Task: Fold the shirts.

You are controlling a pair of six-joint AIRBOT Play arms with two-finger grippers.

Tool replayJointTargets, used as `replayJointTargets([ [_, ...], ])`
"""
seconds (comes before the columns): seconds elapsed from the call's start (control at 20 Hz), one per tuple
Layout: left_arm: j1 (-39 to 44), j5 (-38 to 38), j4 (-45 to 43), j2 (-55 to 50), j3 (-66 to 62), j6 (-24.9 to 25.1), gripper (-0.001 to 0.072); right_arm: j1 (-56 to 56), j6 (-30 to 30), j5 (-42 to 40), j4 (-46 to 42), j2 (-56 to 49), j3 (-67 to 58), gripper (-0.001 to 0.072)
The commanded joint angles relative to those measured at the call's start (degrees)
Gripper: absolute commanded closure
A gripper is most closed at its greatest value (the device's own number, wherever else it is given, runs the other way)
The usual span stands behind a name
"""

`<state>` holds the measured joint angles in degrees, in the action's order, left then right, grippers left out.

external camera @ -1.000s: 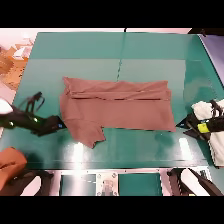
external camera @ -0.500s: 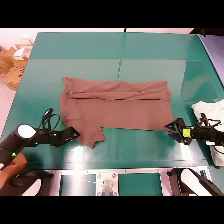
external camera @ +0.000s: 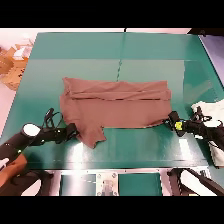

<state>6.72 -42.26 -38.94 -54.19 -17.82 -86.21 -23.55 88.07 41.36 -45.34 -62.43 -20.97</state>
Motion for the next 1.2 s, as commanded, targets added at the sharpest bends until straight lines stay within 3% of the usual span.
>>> replayJointTargets([
  [0.0, -0.04, -6.95, -0.28, -0.57, -3.48, 4.00, 0.0681, 0.61, -4.22, 1.49, 0.74, -0.22, -0.22, 0.0697],
  [0.3, -0.04, -26.58, -18.69, 3.37, -16.41, -2.60, 0.0681, -0.11, -2.97, 14.34, -9.11, 1.64, -4.79, 0.0698],
  [0.55, -0.04, -36.33, -22.45, 5.03, -24.17, -3.80, 0.0681, -0.61, 3.17, 25.51, -19.04, 9.01, -9.55, 0.0697],
  [0.7, -0.04, -37.27, -23.87, 5.03, -28.37, -3.82, 0.0681, -0.57, 4.98, 27.56, -22.10, 13.00, -11.65, 0.0697],
  [1.0, -0.04, -31.39, -23.87, 4.52, -34.27, -3.23, 0.0682, -0.04, 3.23, 26.01, -12.22, 11.39, -18.14, 0.0697],
  [1.15, -0.04, -28.87, -23.63, -1.46, -38.56, -1.07, 0.0682, 2.51, 3.19, 23.12, -9.79, 5.49, -25.35, 0.0697],
])
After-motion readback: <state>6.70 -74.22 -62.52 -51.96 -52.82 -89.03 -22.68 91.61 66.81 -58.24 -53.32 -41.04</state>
